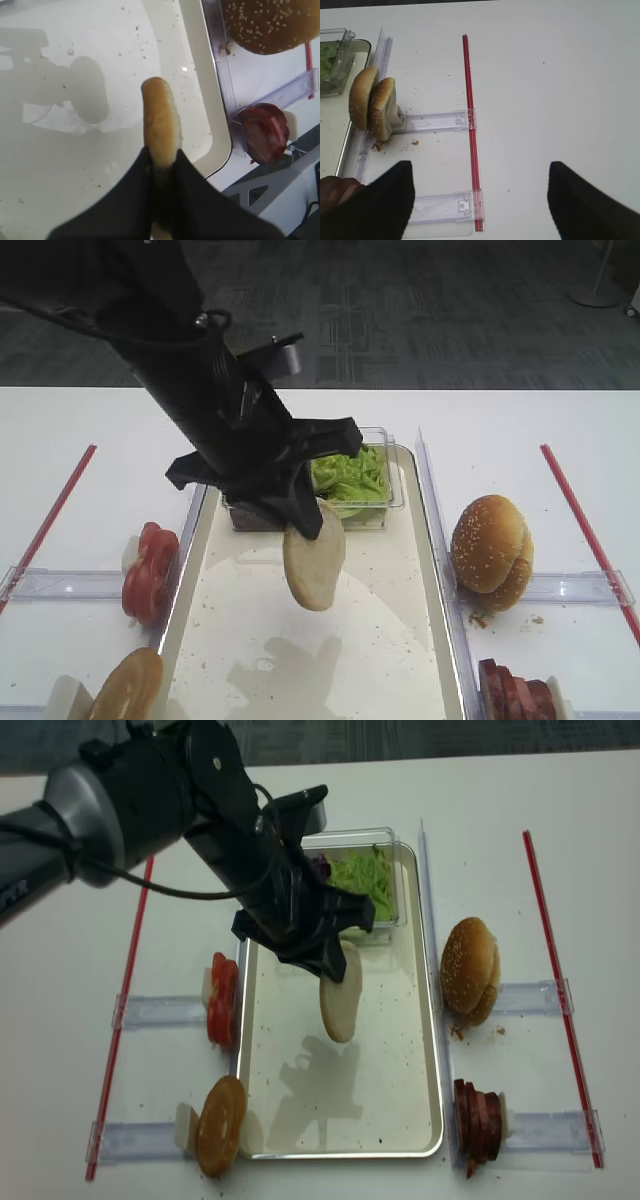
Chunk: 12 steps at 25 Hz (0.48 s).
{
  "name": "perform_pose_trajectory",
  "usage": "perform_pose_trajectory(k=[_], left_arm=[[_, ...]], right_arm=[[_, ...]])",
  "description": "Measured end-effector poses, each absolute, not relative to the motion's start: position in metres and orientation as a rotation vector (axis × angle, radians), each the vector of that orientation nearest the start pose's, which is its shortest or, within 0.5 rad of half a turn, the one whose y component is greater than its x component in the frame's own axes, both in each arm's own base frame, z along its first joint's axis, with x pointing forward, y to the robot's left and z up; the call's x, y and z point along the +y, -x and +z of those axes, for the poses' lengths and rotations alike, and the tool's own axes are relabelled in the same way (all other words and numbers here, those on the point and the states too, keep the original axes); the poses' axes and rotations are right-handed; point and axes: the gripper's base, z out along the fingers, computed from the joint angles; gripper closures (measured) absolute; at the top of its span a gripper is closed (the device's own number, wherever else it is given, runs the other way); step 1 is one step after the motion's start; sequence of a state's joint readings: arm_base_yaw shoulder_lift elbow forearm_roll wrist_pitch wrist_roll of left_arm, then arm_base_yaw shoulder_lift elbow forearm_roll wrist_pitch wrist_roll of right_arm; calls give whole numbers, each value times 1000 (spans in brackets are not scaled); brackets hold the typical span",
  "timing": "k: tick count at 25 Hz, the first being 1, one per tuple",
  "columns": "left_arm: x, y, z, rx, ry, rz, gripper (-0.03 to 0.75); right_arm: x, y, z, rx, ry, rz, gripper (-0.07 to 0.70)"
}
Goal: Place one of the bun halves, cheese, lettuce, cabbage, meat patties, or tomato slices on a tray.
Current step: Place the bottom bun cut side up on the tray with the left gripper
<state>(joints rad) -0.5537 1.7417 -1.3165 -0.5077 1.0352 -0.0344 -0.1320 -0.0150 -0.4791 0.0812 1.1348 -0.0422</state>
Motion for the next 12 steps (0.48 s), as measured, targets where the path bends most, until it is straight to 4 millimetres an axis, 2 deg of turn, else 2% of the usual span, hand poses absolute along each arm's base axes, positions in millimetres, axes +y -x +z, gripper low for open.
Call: perform_pose_trajectory(k=[7, 12], left_arm=[[-225, -288, 218, 3029, -496, -762, 685], [-230, -292, 203, 3043, -505, -786, 685]], right_arm=[[8, 7, 266, 2119, -88, -5, 61], [8, 7, 266, 2119, -90, -4, 61]])
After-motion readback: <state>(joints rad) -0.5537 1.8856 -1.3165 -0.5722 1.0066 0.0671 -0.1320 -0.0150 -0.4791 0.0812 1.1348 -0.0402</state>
